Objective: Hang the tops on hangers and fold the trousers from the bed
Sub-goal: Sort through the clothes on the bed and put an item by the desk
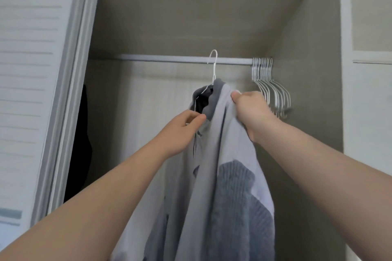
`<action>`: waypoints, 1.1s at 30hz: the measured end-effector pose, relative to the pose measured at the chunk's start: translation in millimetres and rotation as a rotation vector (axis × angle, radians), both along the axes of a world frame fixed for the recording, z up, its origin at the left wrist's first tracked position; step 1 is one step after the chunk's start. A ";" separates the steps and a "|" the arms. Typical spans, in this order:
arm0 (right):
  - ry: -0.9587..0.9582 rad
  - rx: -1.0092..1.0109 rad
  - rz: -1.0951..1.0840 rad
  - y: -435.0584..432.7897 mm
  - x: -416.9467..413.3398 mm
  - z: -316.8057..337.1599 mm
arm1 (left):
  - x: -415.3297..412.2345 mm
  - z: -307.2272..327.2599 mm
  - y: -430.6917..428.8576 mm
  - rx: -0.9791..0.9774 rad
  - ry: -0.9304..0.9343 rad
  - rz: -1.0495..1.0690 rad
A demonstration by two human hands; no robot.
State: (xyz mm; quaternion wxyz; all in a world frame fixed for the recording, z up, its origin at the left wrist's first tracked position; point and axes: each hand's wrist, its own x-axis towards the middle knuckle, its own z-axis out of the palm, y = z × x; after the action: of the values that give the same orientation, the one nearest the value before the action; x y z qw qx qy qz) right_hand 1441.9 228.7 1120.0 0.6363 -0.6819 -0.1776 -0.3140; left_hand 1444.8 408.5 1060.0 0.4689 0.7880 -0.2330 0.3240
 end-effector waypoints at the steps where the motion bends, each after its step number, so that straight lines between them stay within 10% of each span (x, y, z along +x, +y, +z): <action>1: -0.002 0.016 -0.004 8.8 7.8 9.6 | 3.1 1.8 1.7 0.006 -0.006 0.004; 16: -0.081 0.050 -0.028 69.4 153.2 128.5 | 73.4 23.9 -10.1 0.375 -0.098 0.480; 33: 0.047 -0.030 0.176 127.4 234.5 107.2 | 114.6 23.7 60.7 0.602 -0.082 0.714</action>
State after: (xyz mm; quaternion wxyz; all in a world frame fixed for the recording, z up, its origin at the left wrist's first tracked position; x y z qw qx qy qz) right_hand 1676.4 356.0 1227.3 0.6553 -0.6802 -0.2265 -0.2381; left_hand 1559.4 469.2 1083.6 0.0688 0.9063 -0.0492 0.4141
